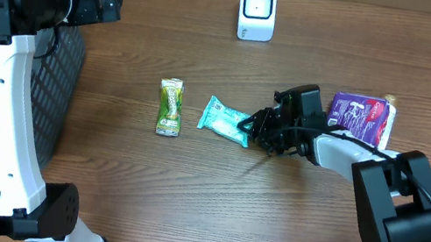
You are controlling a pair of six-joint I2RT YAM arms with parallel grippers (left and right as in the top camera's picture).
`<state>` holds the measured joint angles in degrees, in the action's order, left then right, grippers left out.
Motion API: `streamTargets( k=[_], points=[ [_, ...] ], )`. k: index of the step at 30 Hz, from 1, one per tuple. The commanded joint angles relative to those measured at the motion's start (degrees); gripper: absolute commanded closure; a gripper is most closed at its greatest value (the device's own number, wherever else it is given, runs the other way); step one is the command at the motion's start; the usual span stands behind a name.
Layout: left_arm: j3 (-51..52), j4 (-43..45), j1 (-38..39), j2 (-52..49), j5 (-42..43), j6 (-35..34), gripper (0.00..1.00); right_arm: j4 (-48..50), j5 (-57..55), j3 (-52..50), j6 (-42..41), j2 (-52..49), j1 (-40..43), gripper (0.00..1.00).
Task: Scan the item barcode
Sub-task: 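Lift the wipes pack up toward the white scanner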
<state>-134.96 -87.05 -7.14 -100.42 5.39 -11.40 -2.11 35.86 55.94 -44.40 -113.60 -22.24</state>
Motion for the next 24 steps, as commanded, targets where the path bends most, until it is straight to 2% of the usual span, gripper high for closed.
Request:
streamTargets(
  k=[1,8,15,21,24],
  points=[
    [-0.90,0.26,0.02,-0.20,0.20,1.11,0.01,0.33,-4.33,-0.70,-2.80,-3.80,-0.52,0.96],
    [-0.90,0.24,0.02,-0.20,0.17,1.11,0.00,4.00,-0.57,-0.68,-1.33,-2.43,-0.20,0.96],
    [-0.90,0.26,0.02,-0.20,0.17,1.11,0.01,-0.33,7.13,0.37,7.45,10.25,4.37,0.96],
    [-0.90,0.24,0.02,-0.20,0.17,1.11,0.00,-15.21,10.93,7.04,18.03,19.30,9.29,0.96],
    [-0.90,0.26,0.02,-0.20,0.17,1.11,0.00,-27.32,10.78,14.40,25.16,21.07,10.01,0.96]
  ],
)
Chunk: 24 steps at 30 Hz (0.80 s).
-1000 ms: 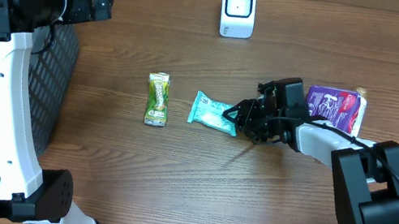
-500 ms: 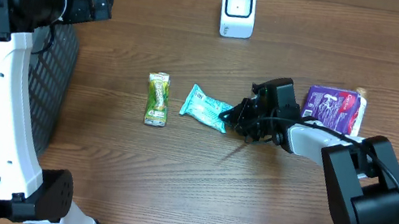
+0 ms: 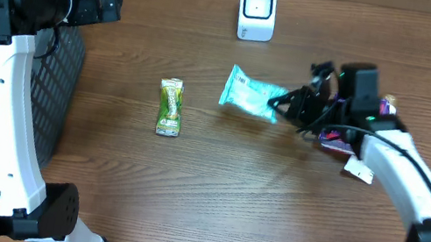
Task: Scan the item barcode
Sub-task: 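Lift the wipes pack up toward the white scanner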
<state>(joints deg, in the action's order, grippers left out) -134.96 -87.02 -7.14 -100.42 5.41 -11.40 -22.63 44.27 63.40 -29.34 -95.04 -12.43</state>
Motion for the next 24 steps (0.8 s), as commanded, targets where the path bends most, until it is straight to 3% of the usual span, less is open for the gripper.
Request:
streamTargets(
  k=[1,5,11,19,24],
  points=[
    [-0.90,0.22,0.02,-0.20,0.15,1.11,0.00,-9.75,2.34,9.25,11.63,2.58,0.17,0.96],
    [-0.90,0.22,0.02,-0.20,0.17,1.11,0.01,-20.63,2.32,19.69,15.37,2.58,0.17,0.96],
    [-0.90,0.22,0.02,-0.20,0.15,1.11,0.00,-28.81,-2.67,31.76,16.37,2.58,0.17,0.96],
    [-0.90,0.24,0.02,-0.20,0.15,1.11,0.00,-30.58,-32.83,35.15,17.86,2.56,-5.55,0.96],
    [-0.90,0.24,0.02,-0.20,0.15,1.11,0.00,-26.05,-59.98,35.15,19.10,2.34,-14.12,0.96]
  ],
)
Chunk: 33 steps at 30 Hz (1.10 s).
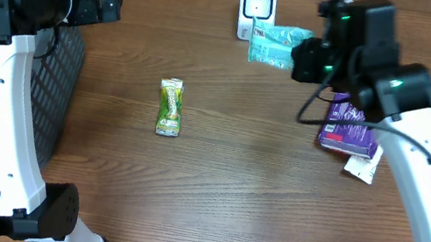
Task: Scan the item barcode
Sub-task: 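Lift the wipes pack up toward the white scanner, then hold the wipes pack in front of the scanner window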
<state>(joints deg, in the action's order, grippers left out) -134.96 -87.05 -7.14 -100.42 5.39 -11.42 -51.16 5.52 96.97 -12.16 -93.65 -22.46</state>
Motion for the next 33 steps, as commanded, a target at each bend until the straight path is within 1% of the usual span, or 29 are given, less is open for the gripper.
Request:
streamTargets(
  k=[1,2,3,7,10,12,14,16,22,28,33],
  points=[
    [-0.90,0.24,0.02,-0.20,0.17,1.14,0.01,3.82,-25.31,1.57,3.02,0.76,-5.60,0.96],
    [-0.90,0.24,0.02,-0.20,0.17,1.14,0.00,5.66,-29.94,1.57,4.55,0.39,-7.23,0.96],
    [-0.90,0.24,0.02,-0.20,0.17,1.14,0.00,8.66,-35.80,1.57,7.93,-0.17,-9.27,0.96],
    [-0.90,0.24,0.02,-0.20,0.17,1.14,0.00,16.06,-42.82,1.57,17.22,-2.27,-11.93,0.96],
    [-0.90,0.24,0.02,-0.20,0.17,1.14,0.01,23.80,-47.93,1.57,26.80,-5.14,-12.74,0.96],
    [-0.90,0.24,0.02,-0.20,0.20,1.14,0.00,28.26,-49.53,1.57,32.61,-7.06,-12.74,0.96],
    [-0.90,0.24,0.02,-0.20,0.17,1.14,0.01,33.83,-49.64,1.57,41.42,-9.77,-12.72,0.96],
    [-0.90,0.24,0.02,-0.20,0.17,1.14,0.00,37.75,-49.64,1.57,48.00,-11.87,-12.68,0.96],
    [-0.90,0.24,0.02,-0.20,0.17,1.14,0.01,47.41,-49.13,1.57,61.20,-17.49,-12.50,0.96],
    [-0.90,0.24,0.02,-0.22,0.17,1.14,0.01,52.19,-46.10,1.57,67.82,-21.99,-10.93,0.96],
    [-0.90,0.26,0.02,-0.22,0.17,1.14,0.00,58.88,-43.56,1.57,67.95,-25.20,-9.14,0.96]
  ],
)
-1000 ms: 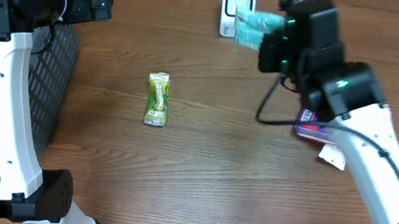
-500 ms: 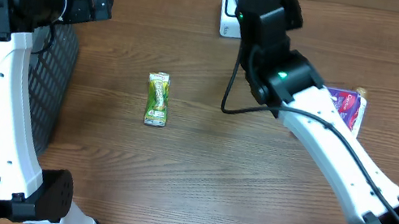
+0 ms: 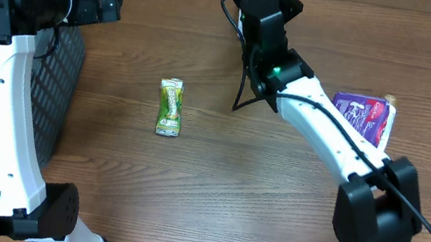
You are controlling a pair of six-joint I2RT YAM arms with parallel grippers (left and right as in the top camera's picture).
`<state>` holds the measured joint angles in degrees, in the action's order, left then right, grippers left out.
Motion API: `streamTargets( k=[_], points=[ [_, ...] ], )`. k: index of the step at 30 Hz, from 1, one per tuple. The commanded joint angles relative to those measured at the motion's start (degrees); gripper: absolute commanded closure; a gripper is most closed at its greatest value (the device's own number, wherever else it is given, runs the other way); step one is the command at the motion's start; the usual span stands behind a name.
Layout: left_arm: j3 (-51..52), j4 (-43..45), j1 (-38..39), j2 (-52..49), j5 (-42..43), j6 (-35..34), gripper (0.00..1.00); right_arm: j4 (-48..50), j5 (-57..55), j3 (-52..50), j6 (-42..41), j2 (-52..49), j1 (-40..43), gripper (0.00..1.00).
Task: Scan the item barcode
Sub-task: 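Hold the wipes pack in front of the scanner window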
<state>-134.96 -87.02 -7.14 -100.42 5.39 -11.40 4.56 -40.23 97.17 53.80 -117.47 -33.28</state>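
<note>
My right gripper is at the table's far edge, top centre, shut on the teal packet. Only a sliver of the packet shows above the wrist. The white barcode scanner is hidden under the right wrist and arm. A green packet (image 3: 170, 106) lies flat on the table, left of centre. At the upper left, over the basket's corner, my left gripper is raised, open and holding nothing.
A purple packet (image 3: 360, 118) lies at the right with a light-coloured item (image 3: 390, 102) sticking out beside it. A dark mesh basket (image 3: 60, 94) stands along the left edge. The right arm stretches diagonally from bottom right to top centre.
My right gripper has moved left and farther back with the teal packet, from just right of the scanner to over it. The scanner is now covered. The left arm has not moved.
The right gripper was first low on the table at the teal packet's right end. Then it held the packet lifted, right of centre. After that the packet was up beside the scanner, and now it is over the scanner at the far edge.
</note>
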Motion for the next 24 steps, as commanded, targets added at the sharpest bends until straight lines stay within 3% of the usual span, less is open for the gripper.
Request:
streamTargets(
  k=[1,7,13,24],
  points=[
    [-0.90,0.24,0.02,-0.22,0.17,1.11,0.00,3.87,2.91,1.38,1.99,-1.75,1.97,0.96],
    [-0.90,0.24,0.02,-0.22,0.17,1.11,0.01,9.01,6.78,1.38,2.32,-4.61,4.46,0.96],
    [-0.90,0.22,0.02,-0.22,0.17,1.11,0.00,10.56,9.75,1.38,9.44,-7.61,4.81,0.96],
    [-0.90,0.24,0.02,-0.22,0.17,1.11,0.00,13.09,10.99,1.38,11.23,-12.26,5.31,0.96]
  ],
)
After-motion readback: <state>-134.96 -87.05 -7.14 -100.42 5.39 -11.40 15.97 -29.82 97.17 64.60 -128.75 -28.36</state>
